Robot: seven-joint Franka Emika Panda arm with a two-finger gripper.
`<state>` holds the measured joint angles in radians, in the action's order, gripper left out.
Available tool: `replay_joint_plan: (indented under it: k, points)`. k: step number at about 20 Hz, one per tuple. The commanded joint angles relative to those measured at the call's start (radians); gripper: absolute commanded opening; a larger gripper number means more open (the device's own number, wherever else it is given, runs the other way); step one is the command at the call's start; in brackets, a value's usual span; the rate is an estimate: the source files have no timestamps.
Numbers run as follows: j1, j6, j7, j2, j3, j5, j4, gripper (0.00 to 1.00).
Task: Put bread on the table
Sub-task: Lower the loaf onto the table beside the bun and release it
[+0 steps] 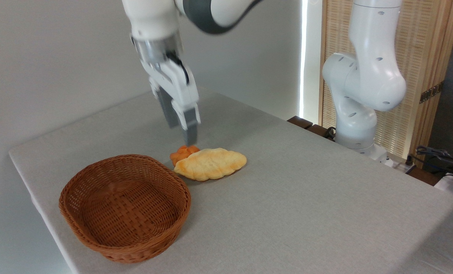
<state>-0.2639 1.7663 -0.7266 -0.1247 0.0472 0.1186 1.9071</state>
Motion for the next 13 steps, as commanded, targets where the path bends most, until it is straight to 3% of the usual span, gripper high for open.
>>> replay_joint_plan:
  k: [1,3,6,9,13]
  points:
    - [0.011,-0.014,0.007,0.007,0.016,-0.052,-0.062,1.00]
    - [0.014,-0.002,0.010,0.016,0.017,-0.085,-0.065,1.00]
    - [0.014,0.002,0.013,0.049,0.057,-0.082,-0.114,1.00]
    - [0.015,0.002,0.085,0.092,0.060,-0.076,-0.171,1.00]
    - [0.015,0.002,0.096,0.097,0.060,-0.073,-0.175,1.00]
